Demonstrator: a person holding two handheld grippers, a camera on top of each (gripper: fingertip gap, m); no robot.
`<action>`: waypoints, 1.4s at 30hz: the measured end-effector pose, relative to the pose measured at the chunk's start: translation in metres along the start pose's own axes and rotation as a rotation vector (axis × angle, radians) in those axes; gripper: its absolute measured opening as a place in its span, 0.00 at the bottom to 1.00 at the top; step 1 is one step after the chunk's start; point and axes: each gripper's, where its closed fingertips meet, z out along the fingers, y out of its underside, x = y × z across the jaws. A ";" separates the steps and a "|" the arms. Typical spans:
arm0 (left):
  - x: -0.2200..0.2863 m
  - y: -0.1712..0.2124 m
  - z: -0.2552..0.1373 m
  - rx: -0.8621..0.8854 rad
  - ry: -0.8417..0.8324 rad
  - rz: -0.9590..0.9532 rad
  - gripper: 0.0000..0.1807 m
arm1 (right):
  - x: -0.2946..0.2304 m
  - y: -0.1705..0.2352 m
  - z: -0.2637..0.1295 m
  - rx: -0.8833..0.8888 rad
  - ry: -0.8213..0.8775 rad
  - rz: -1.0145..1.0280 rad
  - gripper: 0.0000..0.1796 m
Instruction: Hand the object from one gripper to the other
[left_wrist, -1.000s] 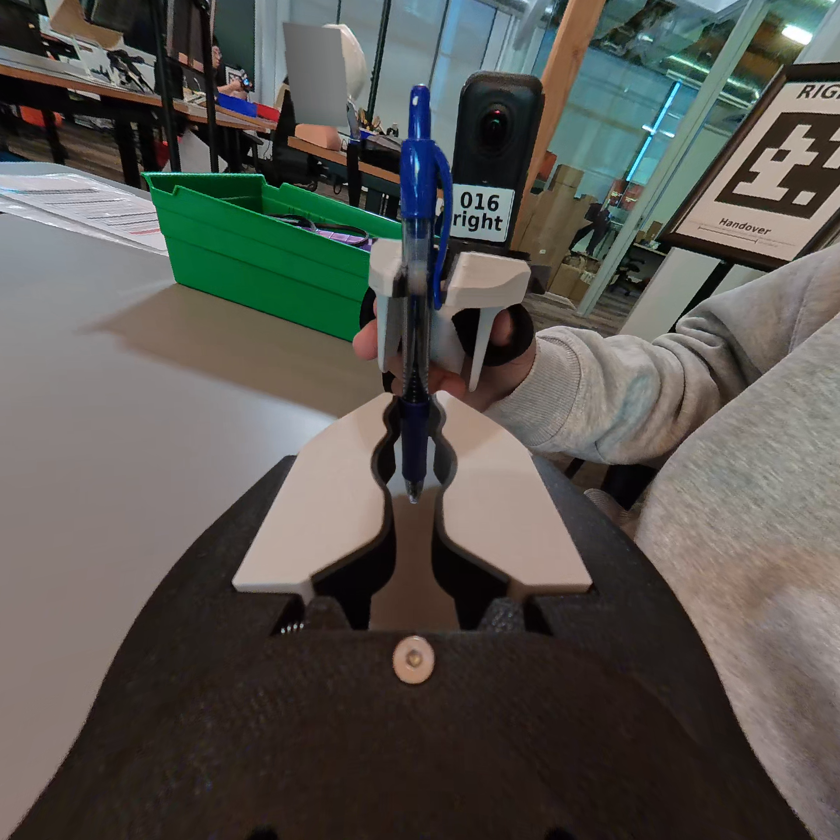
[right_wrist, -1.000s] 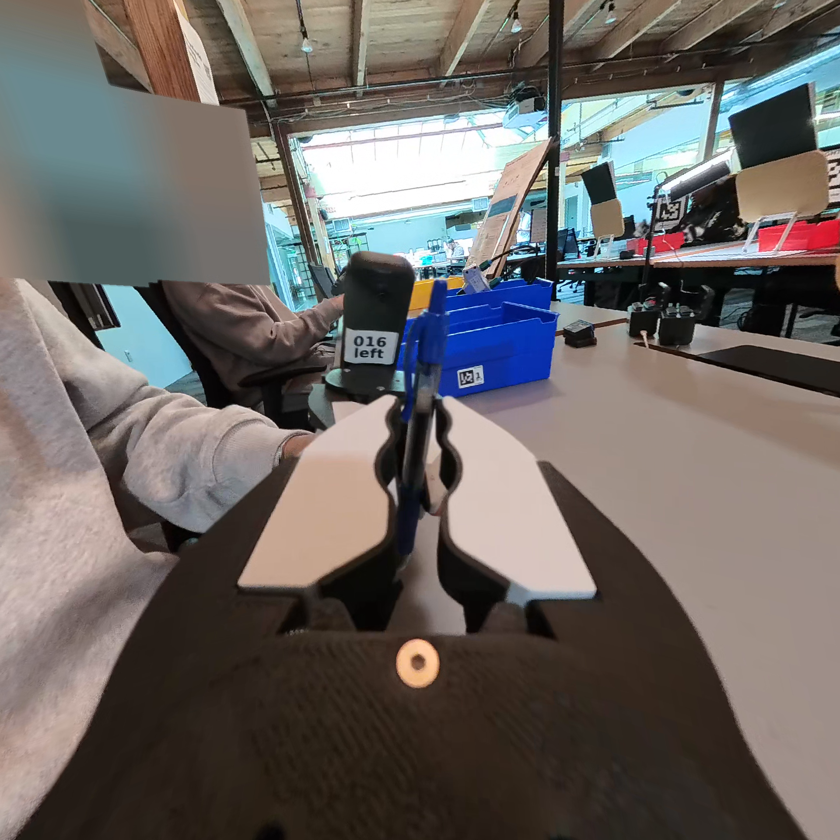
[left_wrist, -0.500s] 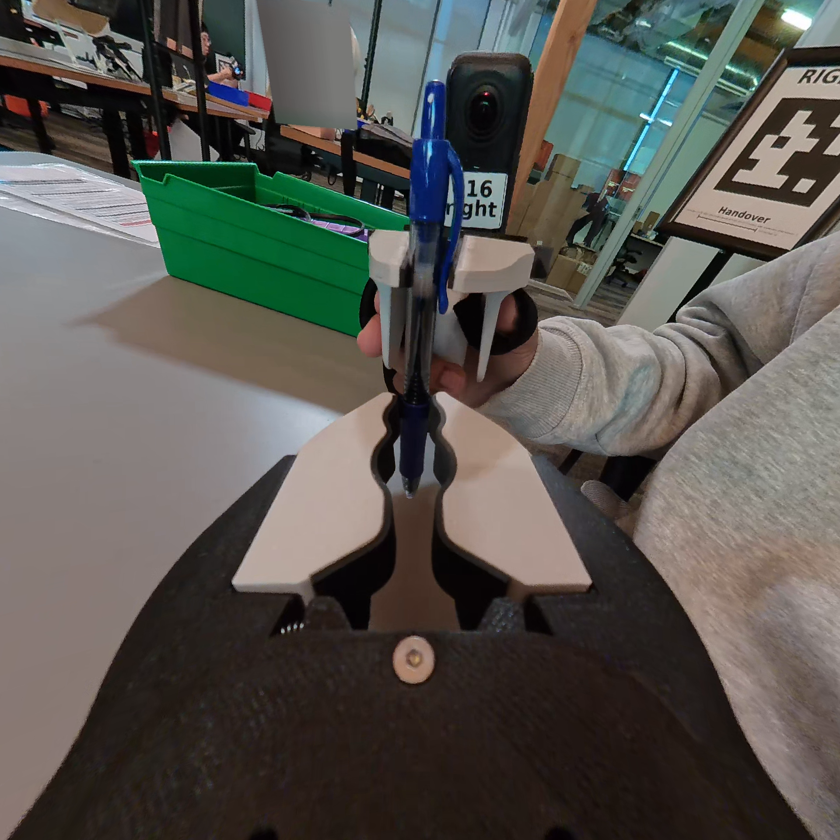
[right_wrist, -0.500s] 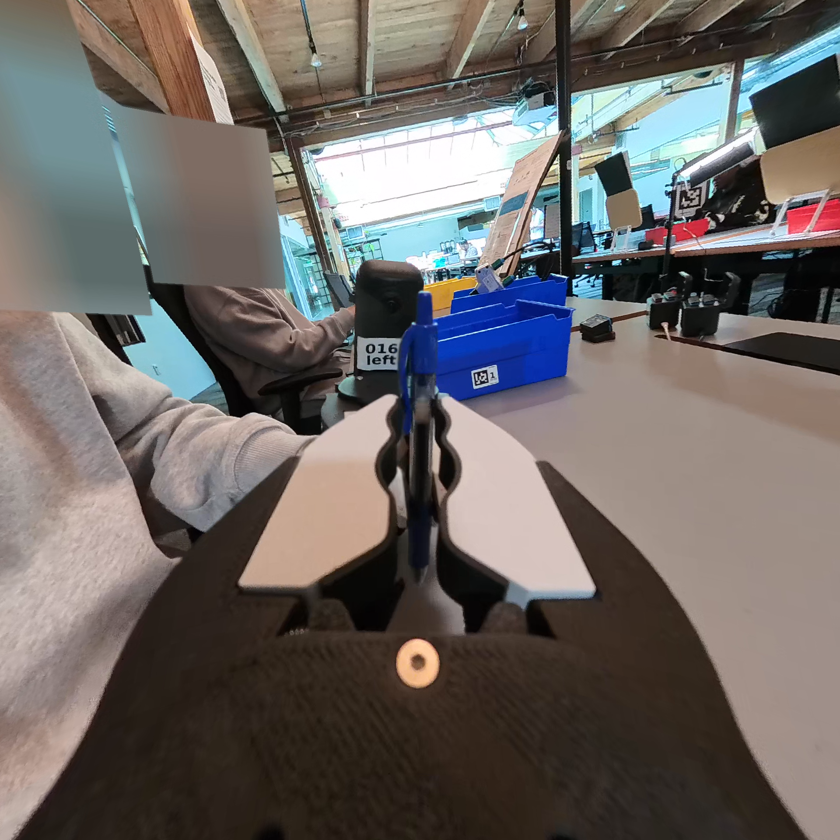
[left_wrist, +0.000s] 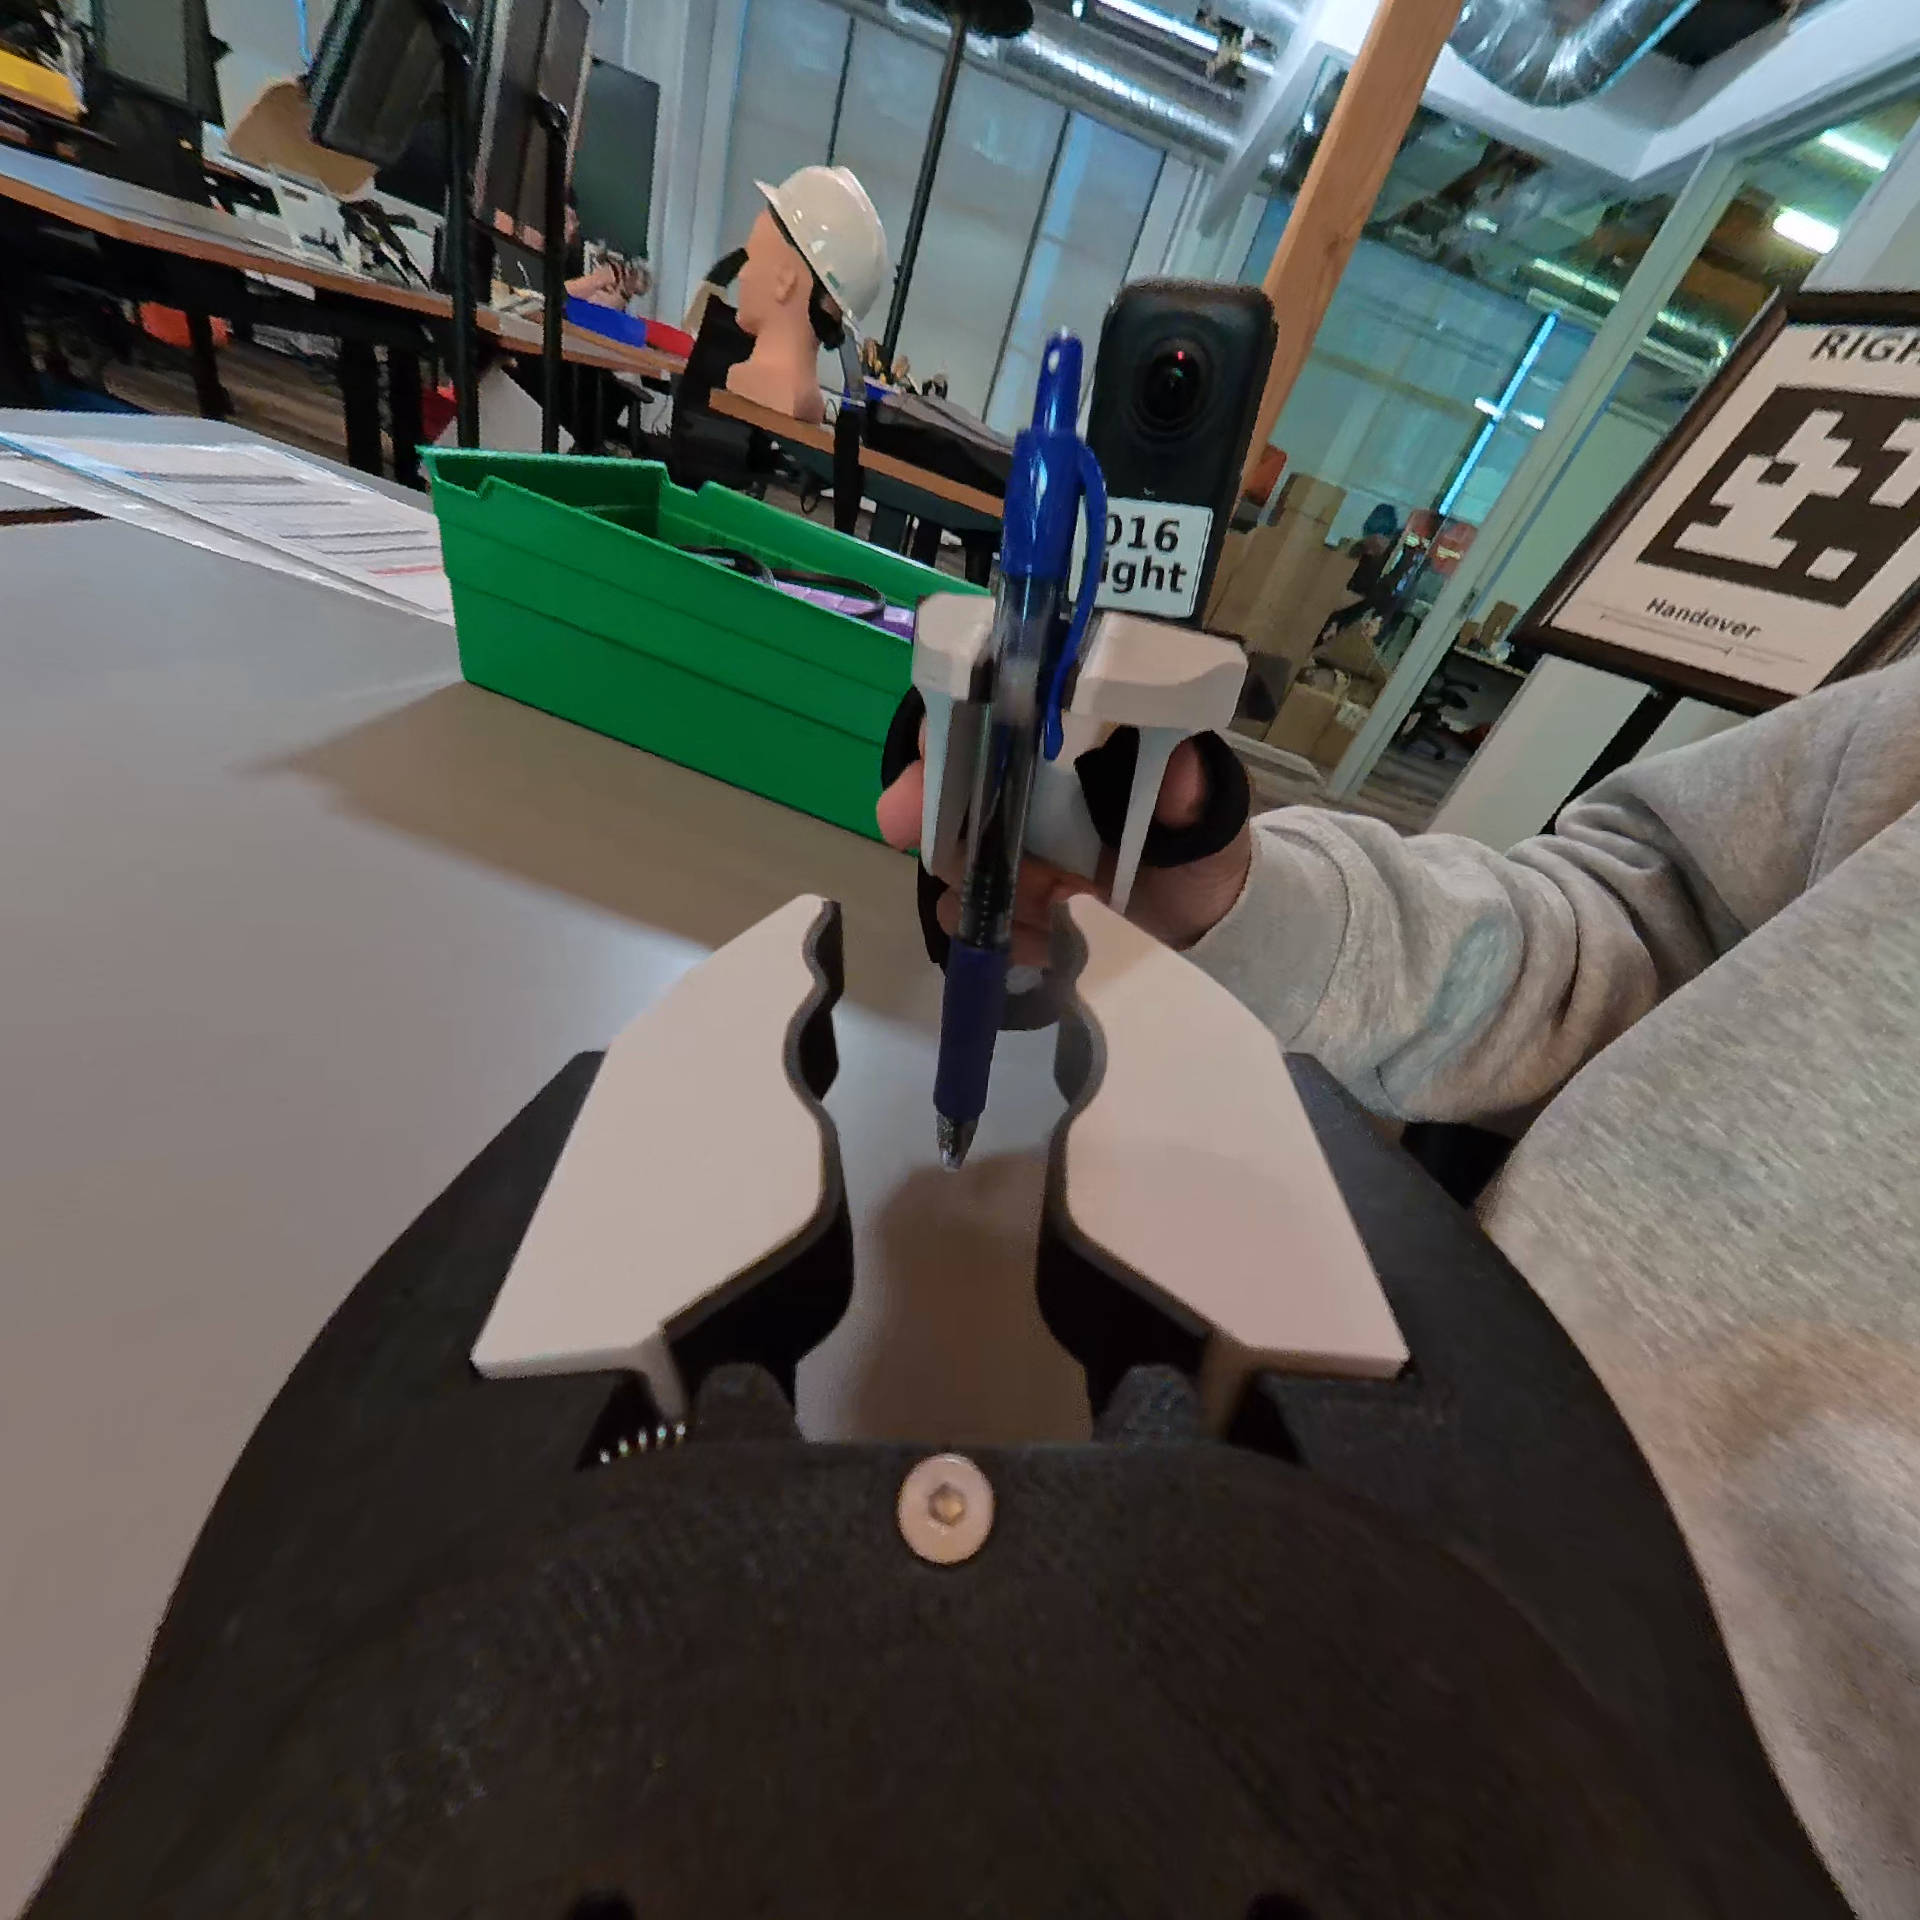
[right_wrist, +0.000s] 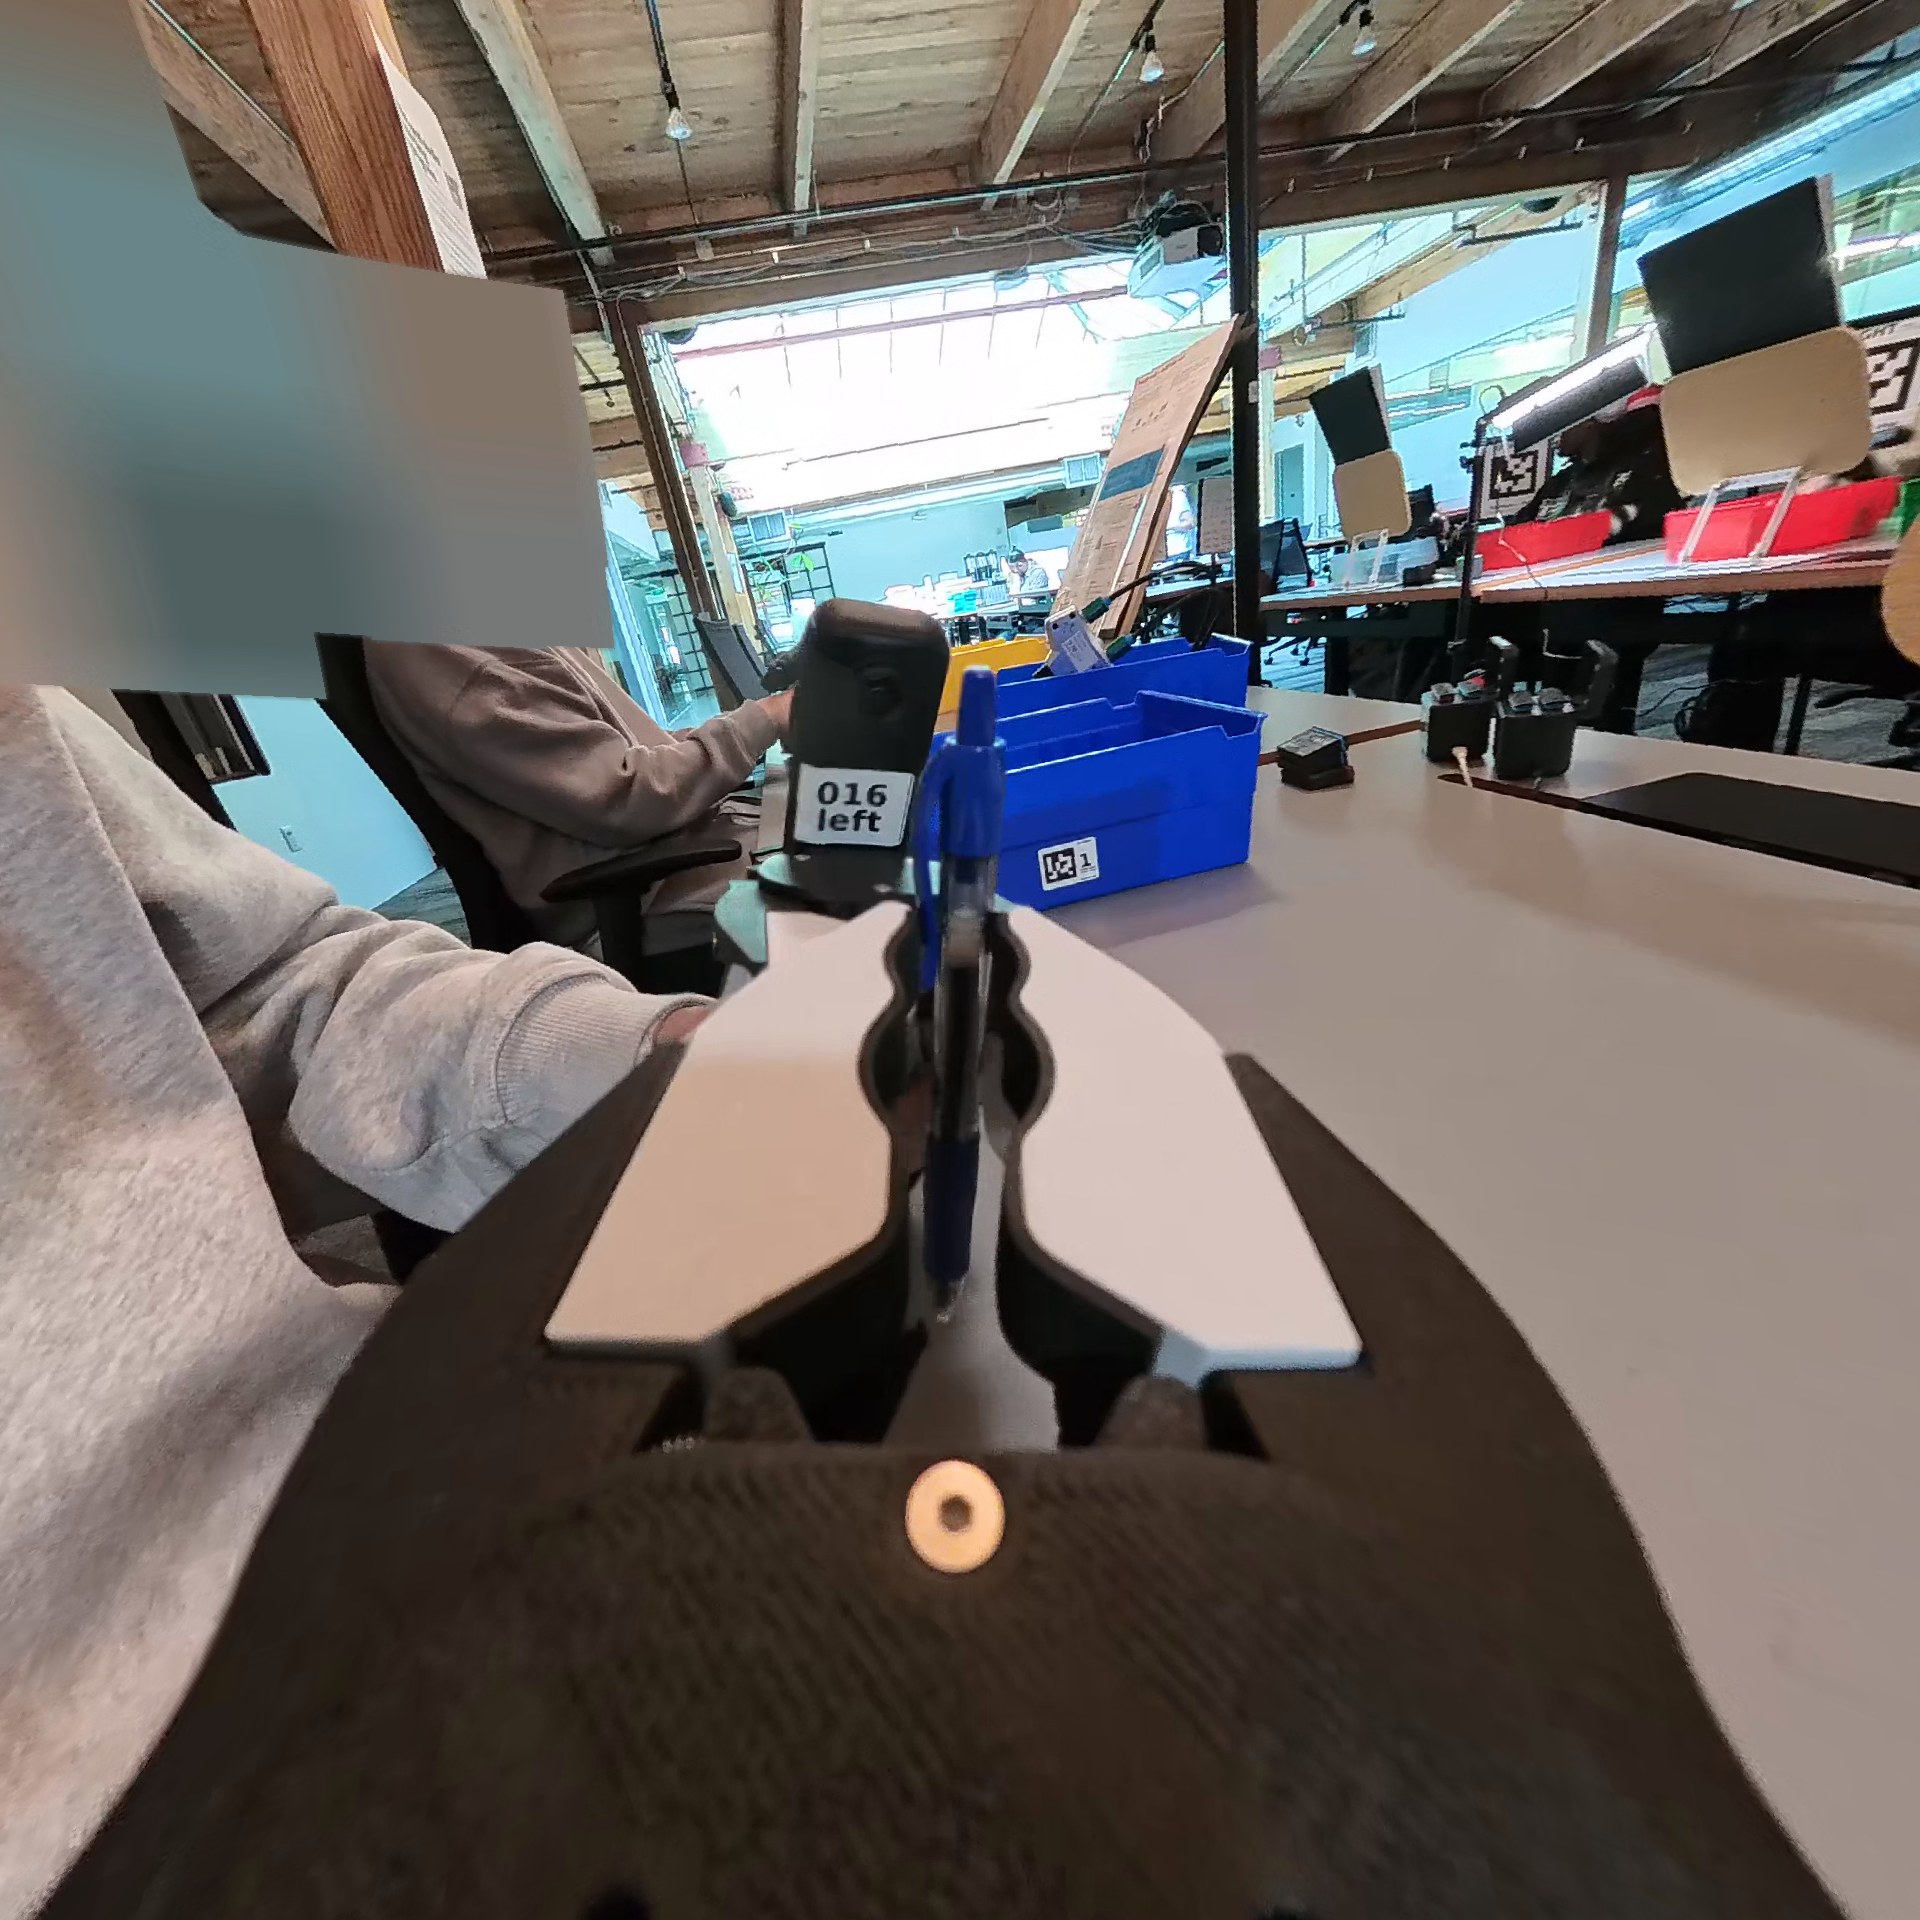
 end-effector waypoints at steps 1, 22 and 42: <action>-0.001 -0.003 -0.001 0.016 -0.002 -0.002 0.23 | 0.000 0.001 0.000 -0.006 0.002 -0.003 0.07; 0.020 -0.054 -0.022 0.203 -0.008 0.072 0.10 | -0.013 0.032 0.017 -0.171 -0.020 -0.086 0.07; 0.019 -0.054 -0.021 0.152 -0.063 0.136 0.04 | -0.005 0.024 0.016 -0.091 -0.008 -0.026 0.22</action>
